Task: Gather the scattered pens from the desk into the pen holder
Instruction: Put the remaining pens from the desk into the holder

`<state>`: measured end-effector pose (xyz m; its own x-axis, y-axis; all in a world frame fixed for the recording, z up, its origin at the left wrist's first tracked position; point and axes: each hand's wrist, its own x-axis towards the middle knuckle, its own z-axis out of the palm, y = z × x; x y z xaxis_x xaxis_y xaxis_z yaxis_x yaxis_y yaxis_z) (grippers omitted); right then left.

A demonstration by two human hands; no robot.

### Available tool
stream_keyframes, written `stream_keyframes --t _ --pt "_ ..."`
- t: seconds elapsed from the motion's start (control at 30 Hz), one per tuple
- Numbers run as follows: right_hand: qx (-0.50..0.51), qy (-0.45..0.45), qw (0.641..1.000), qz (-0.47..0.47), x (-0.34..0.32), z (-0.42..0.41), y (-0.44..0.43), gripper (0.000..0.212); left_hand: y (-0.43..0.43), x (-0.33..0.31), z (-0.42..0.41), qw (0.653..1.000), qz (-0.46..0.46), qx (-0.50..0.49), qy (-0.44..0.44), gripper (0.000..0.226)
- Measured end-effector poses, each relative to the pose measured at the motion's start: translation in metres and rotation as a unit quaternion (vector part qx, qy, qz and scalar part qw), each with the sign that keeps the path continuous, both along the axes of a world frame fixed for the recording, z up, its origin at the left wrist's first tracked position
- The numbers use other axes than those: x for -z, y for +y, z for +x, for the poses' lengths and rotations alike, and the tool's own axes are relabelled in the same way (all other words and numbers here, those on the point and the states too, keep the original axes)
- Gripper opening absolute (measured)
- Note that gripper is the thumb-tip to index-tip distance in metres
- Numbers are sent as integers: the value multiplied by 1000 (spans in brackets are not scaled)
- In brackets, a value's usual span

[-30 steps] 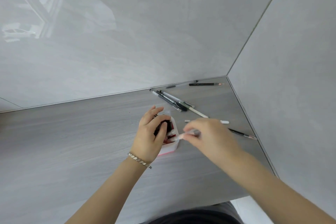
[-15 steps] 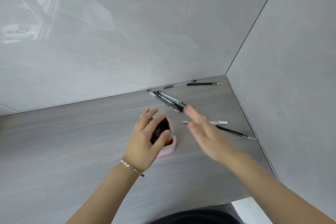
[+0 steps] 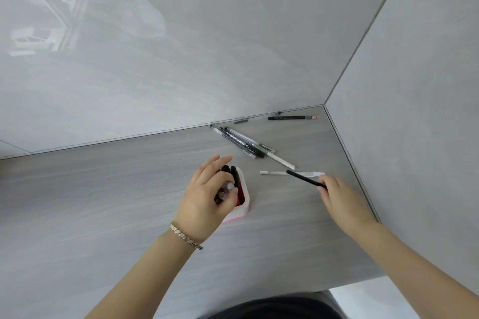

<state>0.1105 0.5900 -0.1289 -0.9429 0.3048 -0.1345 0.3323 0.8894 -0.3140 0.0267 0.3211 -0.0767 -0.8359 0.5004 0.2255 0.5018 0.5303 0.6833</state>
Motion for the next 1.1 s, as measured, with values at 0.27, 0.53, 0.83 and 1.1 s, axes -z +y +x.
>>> stream_keyframes --t 0.27,0.53,0.83,1.1 --pt "-56 -11 998 22 9 -34 0 18 -1 -2 1 998 52 -41 -24 30" --pt "15 67 978 -198 -53 -2 -18 10 -3 4 -1 997 65 -25 -22 18" --pt "33 127 938 -320 -137 -10 -63 40 -3 4 1 998 59 -26 -13 27" --pt "-102 94 971 -196 -106 -50 -150 25 -4 -5 4 999 28 -5 -23 33"
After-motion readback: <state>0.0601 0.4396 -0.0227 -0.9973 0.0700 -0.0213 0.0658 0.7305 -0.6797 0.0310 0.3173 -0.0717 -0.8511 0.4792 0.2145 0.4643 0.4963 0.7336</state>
